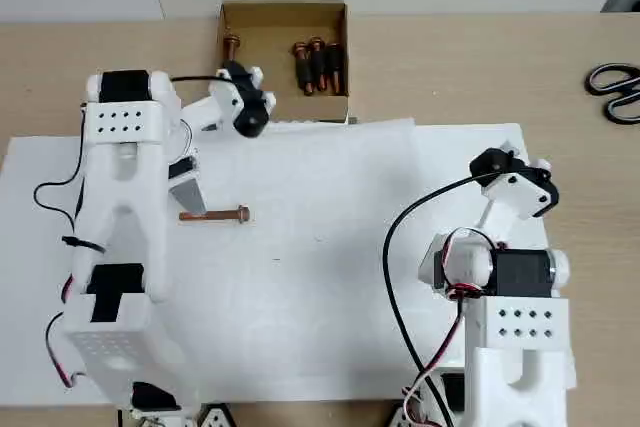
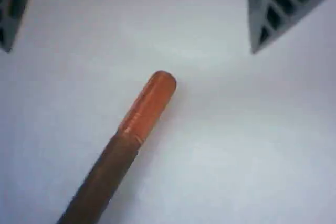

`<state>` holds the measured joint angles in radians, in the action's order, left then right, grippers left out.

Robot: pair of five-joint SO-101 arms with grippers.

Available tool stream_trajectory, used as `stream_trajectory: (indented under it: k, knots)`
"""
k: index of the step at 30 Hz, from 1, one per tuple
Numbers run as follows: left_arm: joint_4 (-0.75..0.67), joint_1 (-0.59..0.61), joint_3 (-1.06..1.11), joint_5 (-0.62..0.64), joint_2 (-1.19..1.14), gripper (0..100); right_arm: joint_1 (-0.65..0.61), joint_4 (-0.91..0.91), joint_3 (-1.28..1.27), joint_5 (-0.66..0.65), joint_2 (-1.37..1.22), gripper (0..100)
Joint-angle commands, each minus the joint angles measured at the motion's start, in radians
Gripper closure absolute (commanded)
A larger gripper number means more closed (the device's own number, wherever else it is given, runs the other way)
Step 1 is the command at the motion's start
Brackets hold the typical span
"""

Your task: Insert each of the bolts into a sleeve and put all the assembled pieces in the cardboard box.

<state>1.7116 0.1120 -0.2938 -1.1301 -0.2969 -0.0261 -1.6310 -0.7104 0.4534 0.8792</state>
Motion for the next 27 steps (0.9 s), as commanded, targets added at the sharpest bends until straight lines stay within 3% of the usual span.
stream_trajectory:
  k: [1, 7, 17, 27]
  knots:
    - [-0.012, 0.0, -0.038, -0.095, 0.003, 73, 0.005, 0.015, 0.005, -0.003, 0.013, 99.5]
    - [-0.017, -0.021, -0.028, -0.158, -0.02, 73, 0.002, 0.015, 0.005, -0.003, 0.013, 99.5]
    - [-0.02, -0.064, -0.05, -0.157, -0.133, 73, 0.002, 0.038, -0.104, -0.005, 0.021, 99.5]
    - [-0.12, -0.109, -0.053, -0.155, -0.17, 73, 0.001, 0.038, -0.104, -0.005, 0.021, 99.5]
